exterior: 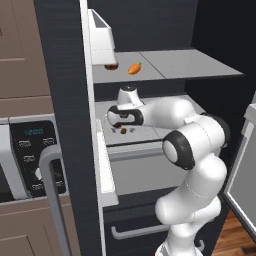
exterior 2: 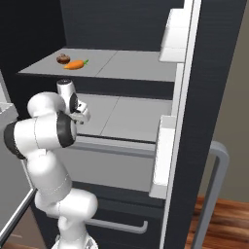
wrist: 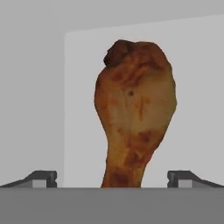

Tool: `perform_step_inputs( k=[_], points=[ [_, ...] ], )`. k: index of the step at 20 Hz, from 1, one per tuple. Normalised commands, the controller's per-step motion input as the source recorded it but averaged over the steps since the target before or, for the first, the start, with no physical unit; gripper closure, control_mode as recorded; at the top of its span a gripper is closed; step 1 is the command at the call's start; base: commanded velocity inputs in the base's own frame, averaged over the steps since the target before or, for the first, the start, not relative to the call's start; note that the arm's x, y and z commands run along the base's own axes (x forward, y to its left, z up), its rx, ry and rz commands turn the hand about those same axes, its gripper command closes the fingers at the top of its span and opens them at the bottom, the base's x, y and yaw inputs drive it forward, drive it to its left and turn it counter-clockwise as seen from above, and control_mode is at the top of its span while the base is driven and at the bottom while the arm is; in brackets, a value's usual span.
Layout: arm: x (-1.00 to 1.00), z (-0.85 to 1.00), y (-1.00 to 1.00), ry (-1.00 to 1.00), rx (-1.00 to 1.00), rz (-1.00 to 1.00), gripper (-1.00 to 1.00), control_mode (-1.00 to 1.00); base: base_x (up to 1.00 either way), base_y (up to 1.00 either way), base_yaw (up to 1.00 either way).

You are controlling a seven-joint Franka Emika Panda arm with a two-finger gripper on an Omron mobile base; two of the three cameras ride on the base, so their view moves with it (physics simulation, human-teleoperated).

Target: Gather the mushroom and carrot from the fridge and place them on a tray on the dining counter. Then gather the chicken drumsticks from the fridge and place them on the other tray.

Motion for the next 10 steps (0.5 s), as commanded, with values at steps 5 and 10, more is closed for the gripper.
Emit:
perform_step_inputs(
  k=[5,10],
  points=[
    [0.36,-0.3,0.1,0.09,-0.02,0.0,-1.0,-1.0,0.0,0.0,0.0],
    [0.07,-0.53,0.1,0.06,-0.03,0.0,1.0,-1.0,0.0,0.0,0.0]
  ],
)
